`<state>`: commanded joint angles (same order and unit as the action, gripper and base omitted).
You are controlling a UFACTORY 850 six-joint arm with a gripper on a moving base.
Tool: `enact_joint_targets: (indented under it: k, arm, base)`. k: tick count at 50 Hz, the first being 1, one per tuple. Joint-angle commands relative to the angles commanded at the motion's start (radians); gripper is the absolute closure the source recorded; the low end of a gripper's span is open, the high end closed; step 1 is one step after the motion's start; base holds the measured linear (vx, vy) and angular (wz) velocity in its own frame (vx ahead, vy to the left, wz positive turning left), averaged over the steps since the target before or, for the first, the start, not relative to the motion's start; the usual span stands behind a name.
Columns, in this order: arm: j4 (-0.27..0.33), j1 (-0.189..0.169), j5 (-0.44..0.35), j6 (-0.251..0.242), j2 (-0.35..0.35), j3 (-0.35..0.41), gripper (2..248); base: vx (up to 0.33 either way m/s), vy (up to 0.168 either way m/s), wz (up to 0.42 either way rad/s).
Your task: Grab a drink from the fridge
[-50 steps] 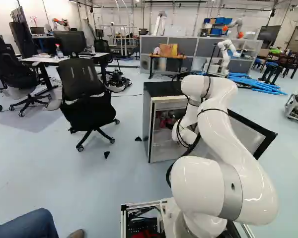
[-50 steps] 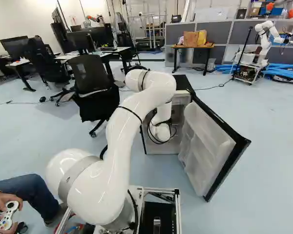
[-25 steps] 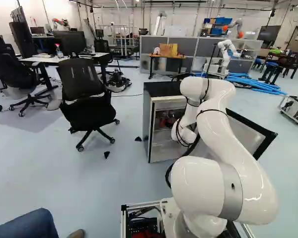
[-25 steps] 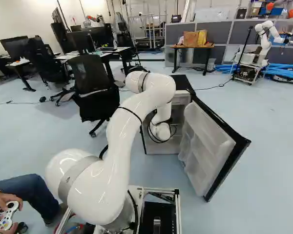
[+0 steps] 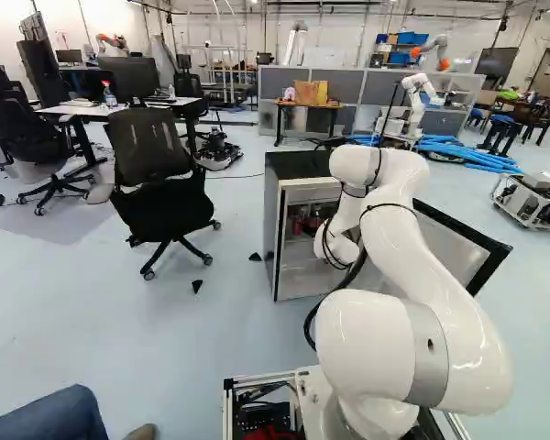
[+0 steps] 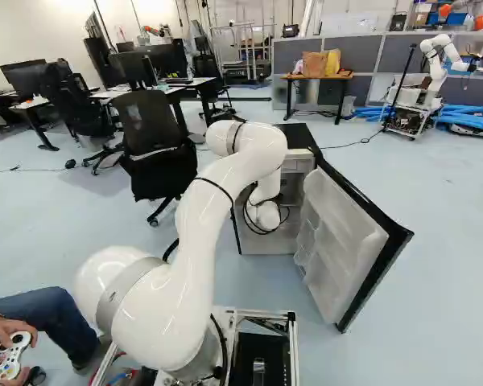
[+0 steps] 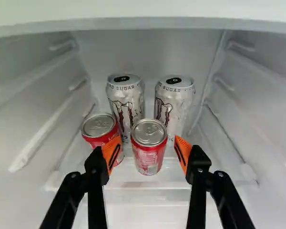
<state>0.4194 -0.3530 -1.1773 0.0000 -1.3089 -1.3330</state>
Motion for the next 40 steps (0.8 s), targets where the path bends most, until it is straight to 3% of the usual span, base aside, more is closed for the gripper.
enact_joint_targets:
  k: [18, 19, 23, 24, 40]
  arm:
    - [0.0, 0.001, 0.002, 0.0, -0.004, -0.008, 81]
    - [0.0, 0.001, 0.002, 0.0, -0.004, -0.008, 114]
    - [0.0, 0.001, 0.002, 0.0, -0.004, -0.008, 114]
    - [0.0, 0.001, 0.002, 0.0, -0.004, -0.008, 149]
    - [0.0, 0.001, 0.002, 0.0, -0.002, -0.006, 157]
  base:
    - [0.0, 0.0, 0.0]
    - [0.0, 0.0, 0.0]
    - [0.0, 0.0, 0.0]
    - [0.0, 0.0, 0.0]
    - [0.0, 0.0, 0.0]
